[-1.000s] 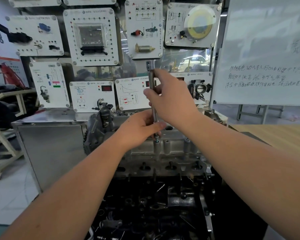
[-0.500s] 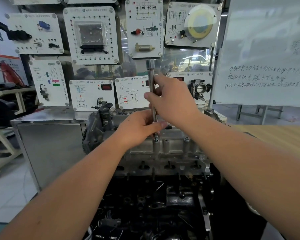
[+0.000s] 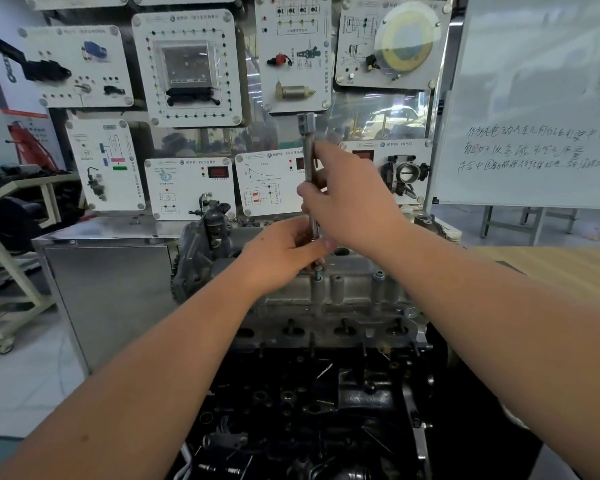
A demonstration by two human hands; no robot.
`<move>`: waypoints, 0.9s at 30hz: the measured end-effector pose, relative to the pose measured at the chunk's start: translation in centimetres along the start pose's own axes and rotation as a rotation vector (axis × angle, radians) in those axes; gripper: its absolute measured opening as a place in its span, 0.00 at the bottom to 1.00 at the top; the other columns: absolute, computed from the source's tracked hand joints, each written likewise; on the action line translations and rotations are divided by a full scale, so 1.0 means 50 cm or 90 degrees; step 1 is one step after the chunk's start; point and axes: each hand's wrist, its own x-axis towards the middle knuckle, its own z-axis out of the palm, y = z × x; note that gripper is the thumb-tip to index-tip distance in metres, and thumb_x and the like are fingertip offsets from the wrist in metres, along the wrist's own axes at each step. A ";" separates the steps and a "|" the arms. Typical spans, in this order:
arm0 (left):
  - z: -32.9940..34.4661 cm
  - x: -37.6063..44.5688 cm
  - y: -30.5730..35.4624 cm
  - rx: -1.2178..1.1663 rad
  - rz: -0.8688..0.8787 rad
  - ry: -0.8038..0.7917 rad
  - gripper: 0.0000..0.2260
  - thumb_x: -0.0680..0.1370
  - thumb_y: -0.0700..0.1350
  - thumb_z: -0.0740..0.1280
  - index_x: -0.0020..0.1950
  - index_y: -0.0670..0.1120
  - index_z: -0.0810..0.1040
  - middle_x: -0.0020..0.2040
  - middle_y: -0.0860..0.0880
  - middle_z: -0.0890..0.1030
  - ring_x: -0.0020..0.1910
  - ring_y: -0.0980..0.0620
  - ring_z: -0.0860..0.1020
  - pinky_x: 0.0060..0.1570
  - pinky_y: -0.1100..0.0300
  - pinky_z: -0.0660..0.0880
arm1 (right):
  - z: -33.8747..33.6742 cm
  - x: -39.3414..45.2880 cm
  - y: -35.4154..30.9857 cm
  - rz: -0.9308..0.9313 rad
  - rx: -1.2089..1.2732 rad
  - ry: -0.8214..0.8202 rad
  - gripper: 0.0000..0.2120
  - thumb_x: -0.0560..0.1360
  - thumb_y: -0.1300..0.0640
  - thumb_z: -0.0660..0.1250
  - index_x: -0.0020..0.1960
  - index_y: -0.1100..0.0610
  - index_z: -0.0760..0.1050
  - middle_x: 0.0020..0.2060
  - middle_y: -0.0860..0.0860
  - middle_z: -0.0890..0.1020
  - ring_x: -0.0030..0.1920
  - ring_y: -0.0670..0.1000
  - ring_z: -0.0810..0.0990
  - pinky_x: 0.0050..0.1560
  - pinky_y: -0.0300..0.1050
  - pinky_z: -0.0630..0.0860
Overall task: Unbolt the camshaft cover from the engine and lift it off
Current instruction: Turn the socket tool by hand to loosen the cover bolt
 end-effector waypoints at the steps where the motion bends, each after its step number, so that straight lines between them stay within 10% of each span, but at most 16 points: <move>1: -0.002 0.000 0.000 -0.007 0.003 -0.016 0.24 0.74 0.69 0.63 0.55 0.50 0.80 0.44 0.56 0.87 0.46 0.55 0.85 0.57 0.42 0.79 | 0.000 0.001 0.000 0.003 -0.003 -0.003 0.08 0.78 0.61 0.63 0.57 0.60 0.71 0.43 0.57 0.84 0.41 0.57 0.83 0.43 0.57 0.81; 9: -0.002 0.009 -0.016 -0.086 0.034 -0.025 0.06 0.81 0.52 0.69 0.53 0.51 0.81 0.43 0.53 0.87 0.42 0.56 0.85 0.47 0.61 0.81 | 0.008 -0.002 -0.003 0.013 0.005 0.016 0.11 0.79 0.53 0.67 0.57 0.57 0.71 0.40 0.54 0.83 0.39 0.54 0.83 0.42 0.50 0.80; 14: 0.002 0.005 -0.006 -0.031 0.009 -0.016 0.20 0.71 0.69 0.64 0.51 0.56 0.81 0.43 0.58 0.86 0.41 0.59 0.85 0.51 0.53 0.81 | 0.004 0.010 -0.002 0.030 -0.005 -0.025 0.04 0.79 0.63 0.61 0.53 0.62 0.70 0.43 0.58 0.82 0.44 0.58 0.84 0.44 0.58 0.82; 19: -0.006 0.009 -0.016 -0.054 0.027 -0.029 0.05 0.83 0.51 0.67 0.53 0.53 0.82 0.44 0.56 0.87 0.43 0.54 0.85 0.52 0.54 0.80 | 0.002 0.009 -0.002 0.061 0.027 -0.047 0.05 0.79 0.61 0.61 0.54 0.61 0.69 0.44 0.58 0.82 0.45 0.59 0.85 0.45 0.58 0.82; 24: 0.006 0.005 0.000 -0.046 0.007 0.012 0.30 0.69 0.67 0.67 0.56 0.42 0.81 0.43 0.53 0.87 0.44 0.52 0.86 0.53 0.43 0.82 | 0.003 0.005 0.008 0.053 0.014 0.007 0.05 0.79 0.60 0.64 0.54 0.59 0.73 0.41 0.55 0.84 0.42 0.55 0.84 0.44 0.54 0.82; 27: 0.002 0.005 -0.005 -0.036 0.001 -0.006 0.26 0.72 0.67 0.64 0.55 0.46 0.82 0.42 0.56 0.86 0.43 0.55 0.85 0.55 0.43 0.81 | -0.001 0.005 0.005 0.040 0.006 -0.010 0.08 0.78 0.63 0.62 0.57 0.60 0.71 0.42 0.56 0.83 0.42 0.56 0.84 0.43 0.55 0.81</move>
